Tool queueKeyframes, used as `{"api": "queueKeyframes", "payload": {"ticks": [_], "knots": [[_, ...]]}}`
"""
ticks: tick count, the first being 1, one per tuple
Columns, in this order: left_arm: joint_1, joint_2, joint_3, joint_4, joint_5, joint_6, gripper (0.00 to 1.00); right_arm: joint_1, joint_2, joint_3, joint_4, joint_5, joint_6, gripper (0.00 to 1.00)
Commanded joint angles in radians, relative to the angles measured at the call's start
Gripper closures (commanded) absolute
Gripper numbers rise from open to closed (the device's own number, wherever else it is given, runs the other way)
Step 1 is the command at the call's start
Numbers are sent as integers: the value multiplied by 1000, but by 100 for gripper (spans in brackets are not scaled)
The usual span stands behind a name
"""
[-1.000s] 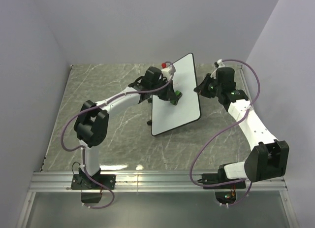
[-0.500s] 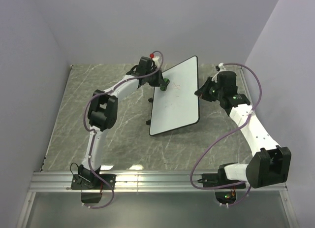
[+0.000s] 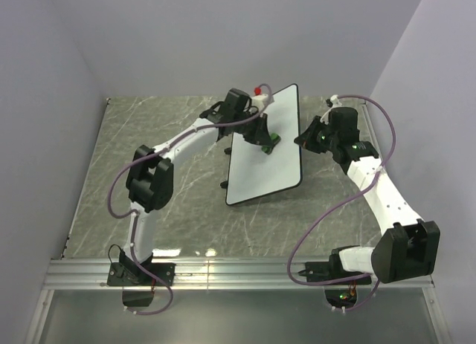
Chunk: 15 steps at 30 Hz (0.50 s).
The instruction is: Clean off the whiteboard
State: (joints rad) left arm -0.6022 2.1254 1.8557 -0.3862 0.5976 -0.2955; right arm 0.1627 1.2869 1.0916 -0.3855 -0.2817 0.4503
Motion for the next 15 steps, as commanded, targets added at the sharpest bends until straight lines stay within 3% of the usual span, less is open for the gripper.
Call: {"api": "queueKeyframes", "payload": {"ticks": [1, 5, 8, 13, 15], "knots": [[-105, -100, -36, -106, 78, 59, 100, 37, 32, -2, -113, -155, -117, 100], [-110, -87, -58, -77, -65, 22, 100, 37, 40, -7, -110, -166, -116, 100], [-72, 45, 107, -143, -194, -2, 100, 38, 42, -7, -110, -171, -114, 100], [16, 264, 406, -206, -269, -89, 100, 43, 26, -7, -128, -156, -125, 100], [65, 288, 396, -183, -277, -116, 100, 44, 14, -12, -135, -149, -127, 100]]}}
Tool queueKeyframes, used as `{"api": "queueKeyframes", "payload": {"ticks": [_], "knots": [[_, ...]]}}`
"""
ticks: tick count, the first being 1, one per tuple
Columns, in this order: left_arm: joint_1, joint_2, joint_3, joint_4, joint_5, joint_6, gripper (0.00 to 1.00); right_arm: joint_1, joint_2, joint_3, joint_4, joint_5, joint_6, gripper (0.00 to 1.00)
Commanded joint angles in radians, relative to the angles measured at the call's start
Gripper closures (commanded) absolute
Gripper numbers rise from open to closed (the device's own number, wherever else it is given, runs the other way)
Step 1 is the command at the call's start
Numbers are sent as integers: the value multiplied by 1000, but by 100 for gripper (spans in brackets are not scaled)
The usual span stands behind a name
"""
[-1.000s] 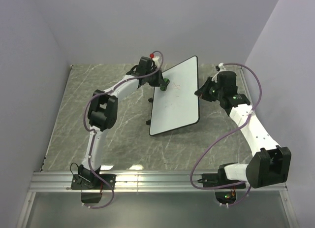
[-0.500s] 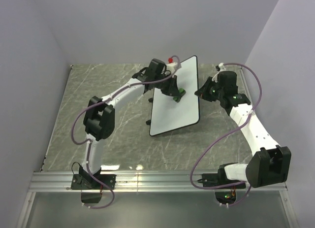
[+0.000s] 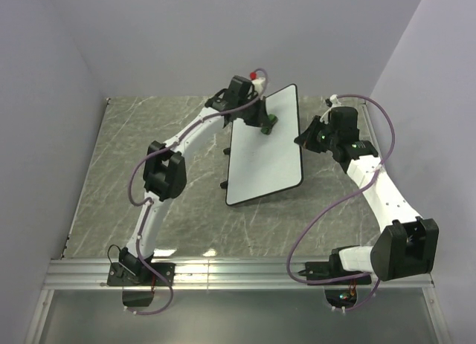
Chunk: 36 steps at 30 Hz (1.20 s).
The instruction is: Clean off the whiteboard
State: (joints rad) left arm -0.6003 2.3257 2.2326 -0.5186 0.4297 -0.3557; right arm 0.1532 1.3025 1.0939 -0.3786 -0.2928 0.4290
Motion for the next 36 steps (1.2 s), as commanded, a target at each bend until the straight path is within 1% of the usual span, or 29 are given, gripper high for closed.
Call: {"api": "queueKeyframes", "payload": {"ticks": [1, 2, 5, 6, 7, 9, 13, 14, 15, 16, 18, 20, 22, 25, 26, 28, 29, 31, 32, 34, 36], "knots": [[79, 106, 16, -52, -115, -74, 100, 54, -5, -15, -146, -135, -105, 100], [103, 115, 15, -63, -117, -78, 100, 52, -11, -17, -151, -132, -105, 100], [117, 110, -40, -63, -80, -49, 100, 52, -26, -22, -157, -121, -110, 100], [114, 78, -92, -32, -22, -36, 100, 52, -26, -26, -157, -120, -113, 100], [111, 57, -122, -15, -8, -13, 100, 54, -28, -28, -158, -118, -113, 100], [80, -9, -178, 17, 32, 17, 100, 54, -23, -35, -155, -123, -111, 100], [1, -87, -180, -18, 107, 118, 100, 54, -14, -39, -132, -135, -98, 100], [-30, -107, -192, -9, 115, 124, 100, 54, -11, -34, -131, -135, -92, 100], [-41, -153, -241, 6, 121, 124, 100, 54, -9, -31, -131, -140, -90, 100], [-52, -176, -266, 41, 119, 113, 100, 52, -9, -28, -128, -141, -91, 100], [-65, -210, -303, 61, 135, 94, 100, 54, -6, -23, -128, -140, -92, 100], [-69, -213, -301, 46, 149, 72, 100, 52, -11, -25, -132, -137, -96, 100], [-73, -223, -307, 20, 152, 67, 100, 54, -14, -28, -134, -134, -98, 100], [-91, -294, -421, 41, 143, 54, 100, 52, -26, -32, -137, -128, -102, 100], [-95, -340, -503, 70, 133, 47, 100, 52, -31, -34, -138, -126, -104, 100], [-99, -382, -585, 91, 110, 29, 100, 52, -37, -35, -144, -120, -105, 100], [-99, -400, -659, 97, 95, 27, 100, 54, -40, -38, -146, -118, -108, 100], [-98, -436, -721, 94, 40, 34, 100, 54, -48, -42, -143, -123, -108, 100], [-95, -446, -779, 104, 18, 32, 100, 54, -51, -49, -141, -138, -110, 100], [-75, -445, -804, 114, -15, 31, 100, 54, -57, -57, -134, -146, -107, 100], [-55, -416, -811, 126, -17, 23, 100, 54, -60, -71, -125, -160, -102, 100]]}}
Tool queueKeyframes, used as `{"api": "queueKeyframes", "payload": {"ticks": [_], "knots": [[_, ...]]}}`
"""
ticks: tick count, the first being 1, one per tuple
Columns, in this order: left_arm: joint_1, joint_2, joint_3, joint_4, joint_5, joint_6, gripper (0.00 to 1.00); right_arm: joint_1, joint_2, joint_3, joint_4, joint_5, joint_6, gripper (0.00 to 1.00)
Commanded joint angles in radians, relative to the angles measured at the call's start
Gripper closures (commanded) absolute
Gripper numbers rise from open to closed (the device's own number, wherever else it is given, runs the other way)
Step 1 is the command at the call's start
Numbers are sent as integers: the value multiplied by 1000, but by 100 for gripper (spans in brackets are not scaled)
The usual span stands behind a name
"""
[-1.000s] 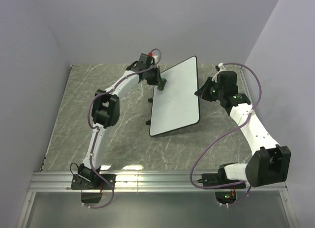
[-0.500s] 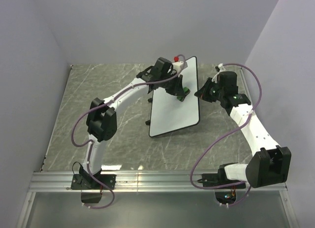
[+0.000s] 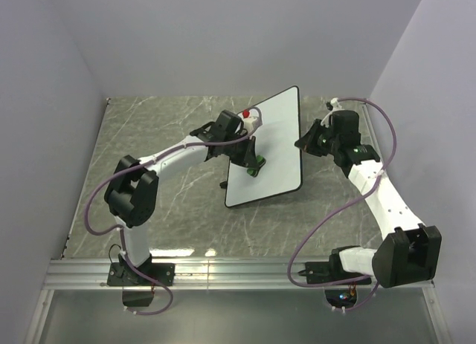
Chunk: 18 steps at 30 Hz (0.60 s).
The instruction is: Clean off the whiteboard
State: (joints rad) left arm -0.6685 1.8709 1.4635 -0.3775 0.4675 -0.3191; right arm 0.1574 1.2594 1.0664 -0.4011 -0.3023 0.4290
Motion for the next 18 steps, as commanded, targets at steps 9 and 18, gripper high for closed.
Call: {"api": "queueKeyframes", "payload": {"ticks": [9, 18], "knots": [[116, 330, 273, -44, -92, 66, 100, 50, -28, -42, -119, -190, -107, 100], [167, 511, 557, -86, -37, 51, 100, 59, -57, -66, -145, -190, -116, 100]]}}
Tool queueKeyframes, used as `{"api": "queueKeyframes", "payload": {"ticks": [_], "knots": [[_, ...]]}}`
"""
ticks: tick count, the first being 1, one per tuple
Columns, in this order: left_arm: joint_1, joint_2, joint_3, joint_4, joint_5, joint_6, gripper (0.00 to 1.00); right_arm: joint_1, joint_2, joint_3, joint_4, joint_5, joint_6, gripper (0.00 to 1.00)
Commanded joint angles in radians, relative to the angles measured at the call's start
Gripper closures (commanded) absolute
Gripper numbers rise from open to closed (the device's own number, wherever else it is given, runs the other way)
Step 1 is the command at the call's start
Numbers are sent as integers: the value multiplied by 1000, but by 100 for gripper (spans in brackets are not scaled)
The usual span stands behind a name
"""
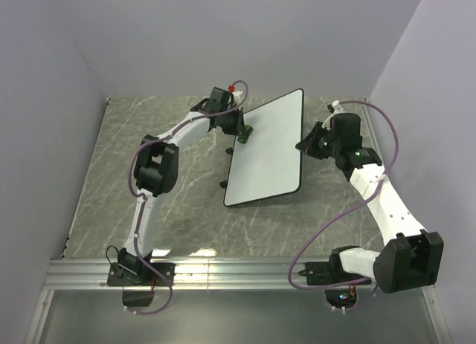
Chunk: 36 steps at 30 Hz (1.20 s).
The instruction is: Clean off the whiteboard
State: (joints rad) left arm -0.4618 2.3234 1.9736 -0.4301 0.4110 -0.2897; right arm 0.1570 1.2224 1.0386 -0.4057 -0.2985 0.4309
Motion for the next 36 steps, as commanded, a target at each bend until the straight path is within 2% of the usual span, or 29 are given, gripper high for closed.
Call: {"api": "queueKeyframes", "payload": {"ticks": [1, 3, 10, 12, 15, 18, 19, 22, 24, 26, 31, 36], "knots": [[-49, 51, 44, -32, 28, 23, 100, 59, -21, -40, -142, -194, -118, 100], [-66, -1, 19, -30, 32, 30, 100, 58, -23, -38, -145, -188, -119, 100], [-162, -225, -240, 16, 80, 23, 100, 59, -14, -35, -137, -188, -123, 100], [-184, -259, -242, 30, 104, 15, 100, 58, -15, -41, -133, -192, -123, 100], [-192, -231, -150, 21, 103, 6, 100, 59, -11, -58, -127, -202, -121, 100], [-192, -126, 35, -34, 80, 3, 100, 61, -6, -60, -127, -209, -121, 100], [-192, -52, 157, -57, 54, 1, 100, 64, -4, -57, -127, -208, -123, 100], [-189, 83, 369, -154, -69, -23, 100, 70, -6, -48, -136, -202, -129, 100], [-170, 80, 306, -98, -106, -58, 100, 72, -11, -46, -142, -197, -132, 100], [-155, 91, 283, -111, -133, -80, 100, 73, -18, -43, -150, -186, -135, 100], [-141, 59, 131, -108, -182, -54, 100, 73, -27, -48, -151, -179, -138, 100], [-136, 4, -4, -81, -161, -46, 100, 73, -18, -43, -148, -182, -136, 100]]}}
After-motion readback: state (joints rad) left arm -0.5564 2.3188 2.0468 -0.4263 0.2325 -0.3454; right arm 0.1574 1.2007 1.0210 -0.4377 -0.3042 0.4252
